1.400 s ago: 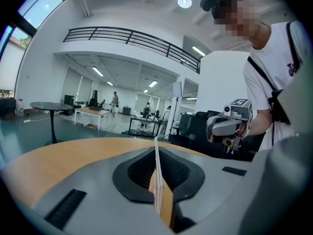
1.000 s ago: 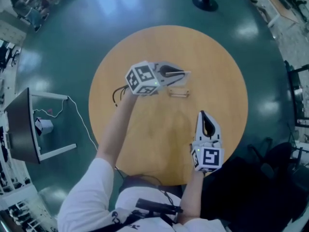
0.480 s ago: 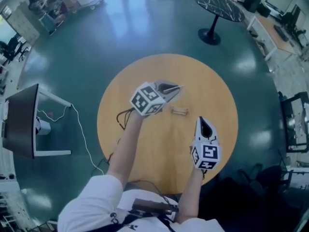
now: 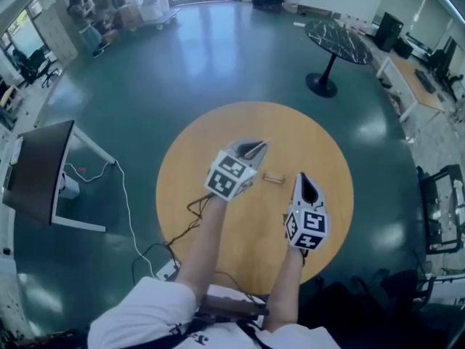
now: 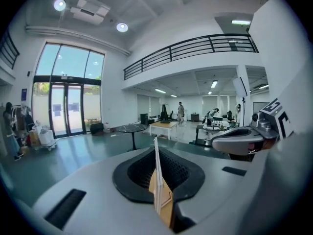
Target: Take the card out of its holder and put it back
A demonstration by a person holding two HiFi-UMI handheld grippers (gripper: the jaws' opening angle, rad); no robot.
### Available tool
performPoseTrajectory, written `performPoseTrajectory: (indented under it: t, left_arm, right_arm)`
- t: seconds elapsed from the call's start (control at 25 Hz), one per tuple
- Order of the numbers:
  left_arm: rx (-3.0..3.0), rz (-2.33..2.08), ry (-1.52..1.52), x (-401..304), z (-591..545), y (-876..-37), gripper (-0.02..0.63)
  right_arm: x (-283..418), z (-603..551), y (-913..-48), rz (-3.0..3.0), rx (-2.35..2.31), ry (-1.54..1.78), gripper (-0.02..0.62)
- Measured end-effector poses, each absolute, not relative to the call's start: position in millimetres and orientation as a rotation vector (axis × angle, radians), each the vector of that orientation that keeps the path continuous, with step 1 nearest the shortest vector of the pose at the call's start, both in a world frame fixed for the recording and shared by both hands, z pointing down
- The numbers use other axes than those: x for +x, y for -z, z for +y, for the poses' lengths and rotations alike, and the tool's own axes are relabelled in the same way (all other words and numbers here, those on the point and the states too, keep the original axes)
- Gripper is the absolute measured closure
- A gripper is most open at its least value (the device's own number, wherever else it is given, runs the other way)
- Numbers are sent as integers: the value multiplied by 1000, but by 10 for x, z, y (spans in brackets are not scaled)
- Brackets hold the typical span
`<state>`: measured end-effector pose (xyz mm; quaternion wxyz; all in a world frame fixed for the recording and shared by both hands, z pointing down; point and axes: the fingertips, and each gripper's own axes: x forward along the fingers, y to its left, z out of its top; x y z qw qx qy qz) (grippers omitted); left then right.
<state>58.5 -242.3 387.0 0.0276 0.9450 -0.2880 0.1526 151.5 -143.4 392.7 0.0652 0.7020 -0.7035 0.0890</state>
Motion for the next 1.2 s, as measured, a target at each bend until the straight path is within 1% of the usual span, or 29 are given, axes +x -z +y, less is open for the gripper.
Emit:
performPoseTrajectory:
  t: [0.2, 0.4, 0.64, 0.8, 1.2]
  left_arm:
    - [2875, -1050, -361, 402, -2259, -3733, 580]
    - [2856, -1180, -327, 255, -2091, -3765, 580]
    - [2799, -1277, -226, 147, -1847, -3834, 580]
    - [2793, -1403, -131, 42, -1761, -3718, 580]
    - [2799, -1417, -97, -29, -1542, -3670, 580]
  right_arm:
    - [1448, -1419, -3804, -2140, 2123, -259, 572]
    - [1353, -1379, -3779, -2166, 2094, -266, 572]
    - [1222, -1334, -3744, -2204, 2045, -244, 572]
    - [1218, -1302, -3710, -2202, 2052, -228, 572]
    - [1062, -1192, -3601, -2257, 2031, -195, 572]
